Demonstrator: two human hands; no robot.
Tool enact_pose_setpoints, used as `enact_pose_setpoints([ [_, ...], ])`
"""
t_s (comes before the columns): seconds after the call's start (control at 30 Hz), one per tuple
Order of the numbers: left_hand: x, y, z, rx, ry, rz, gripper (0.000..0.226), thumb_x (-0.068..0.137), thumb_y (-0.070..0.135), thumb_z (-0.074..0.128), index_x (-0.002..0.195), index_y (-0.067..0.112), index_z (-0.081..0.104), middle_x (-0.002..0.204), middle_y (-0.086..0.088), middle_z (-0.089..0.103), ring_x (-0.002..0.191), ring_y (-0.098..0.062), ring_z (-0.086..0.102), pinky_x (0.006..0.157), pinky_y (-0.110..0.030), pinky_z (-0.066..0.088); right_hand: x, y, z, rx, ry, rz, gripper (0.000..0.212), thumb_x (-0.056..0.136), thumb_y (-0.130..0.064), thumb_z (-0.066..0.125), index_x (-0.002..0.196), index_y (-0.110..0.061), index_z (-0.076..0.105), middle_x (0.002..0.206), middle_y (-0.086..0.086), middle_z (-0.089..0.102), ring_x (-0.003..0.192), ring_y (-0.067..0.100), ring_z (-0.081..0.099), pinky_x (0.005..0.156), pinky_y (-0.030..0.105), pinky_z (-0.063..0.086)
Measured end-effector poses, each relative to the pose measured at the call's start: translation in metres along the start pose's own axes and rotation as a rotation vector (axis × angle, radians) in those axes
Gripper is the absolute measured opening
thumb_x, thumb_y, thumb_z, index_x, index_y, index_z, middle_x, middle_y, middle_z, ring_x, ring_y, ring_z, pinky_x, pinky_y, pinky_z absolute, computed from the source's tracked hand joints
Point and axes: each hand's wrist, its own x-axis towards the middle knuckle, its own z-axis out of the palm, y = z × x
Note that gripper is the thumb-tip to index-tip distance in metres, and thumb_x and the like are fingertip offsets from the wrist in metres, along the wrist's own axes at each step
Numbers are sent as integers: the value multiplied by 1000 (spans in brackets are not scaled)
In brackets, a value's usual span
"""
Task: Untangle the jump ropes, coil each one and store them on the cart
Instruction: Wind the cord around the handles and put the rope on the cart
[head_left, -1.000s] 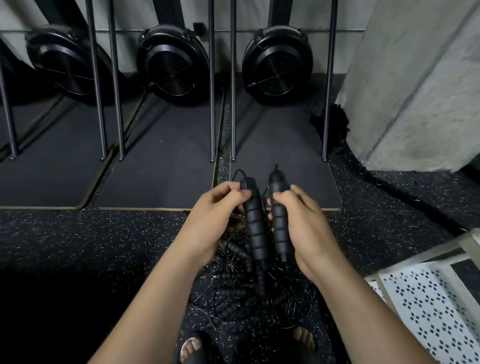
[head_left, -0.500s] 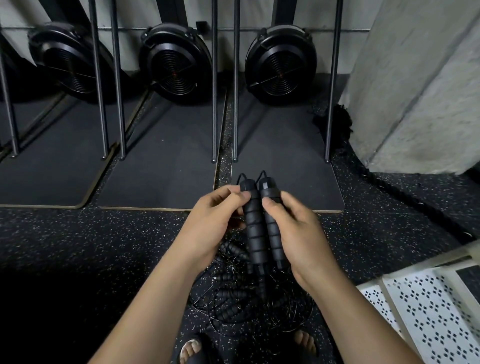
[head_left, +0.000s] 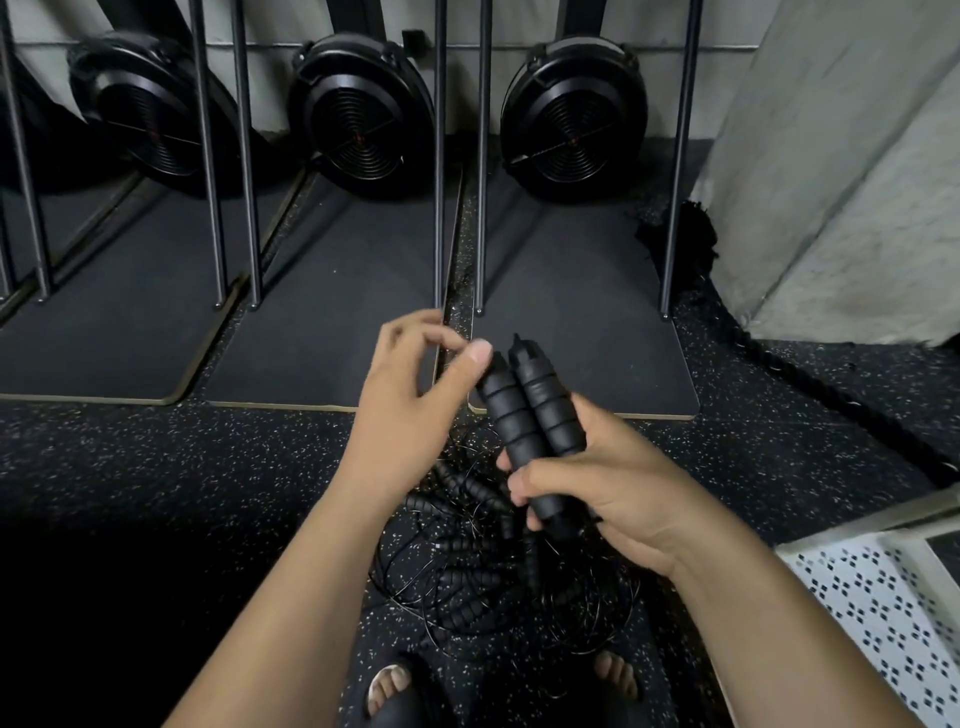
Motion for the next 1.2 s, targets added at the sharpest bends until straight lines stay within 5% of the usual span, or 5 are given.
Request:
enact_pose_setpoints([
  [0.13, 0, 8, -1, -453, -3, -190, 54, 108, 65, 34, 130, 27, 65, 125, 3, 76, 122, -17, 69, 108, -44, 48, -10, -4, -3, -66, -262, -6, 62, 80, 21, 75, 131, -10, 60, 102, 14, 74, 80, 21, 69, 62, 39, 57],
  [0.3, -7, 12, 15, -561, -141, -488, 58, 92, 62, 57, 103, 9, 74, 94, -10, 78, 97, -24, 70, 95, -46, 55, -11, -4, 6, -19, -232, -159, 71, 80, 22, 77, 137, -15, 59, 101, 12, 75, 81, 20, 70, 66, 37, 60],
  [0.5, -21, 20, 40, -252, -313, -371, 51, 109, 54, 41, 76, 29, 71, 60, 1, 58, 54, -17, 47, 56, -33, 36, 1, -7, -4, 27, 215, -304, 54, 85, 15, 76, 125, -19, 63, 103, 9, 79, 87, 24, 73, 71, 42, 62],
  [0.8, -23, 16, 44, -252, -410, -338, 62, 99, 81, 32, 66, 40, 63, 68, -4, 59, 52, -17, 38, 53, -31, 29, 0, -10, -8, 172, 117, -290, 57, 92, 12, 65, 140, -16, 51, 126, 27, 71, 78, 31, 72, 61, 37, 57],
  [1.2, -21, 7, 37, -32, -472, -166, 28, 113, 46, 47, 113, 25, 66, 52, 16, 48, 48, -1, 42, 52, -27, 33, 2, -21, -36, 368, 149, -239, 70, 84, -2, 66, 151, -18, 50, 133, 16, 73, 80, 23, 68, 62, 29, 54],
])
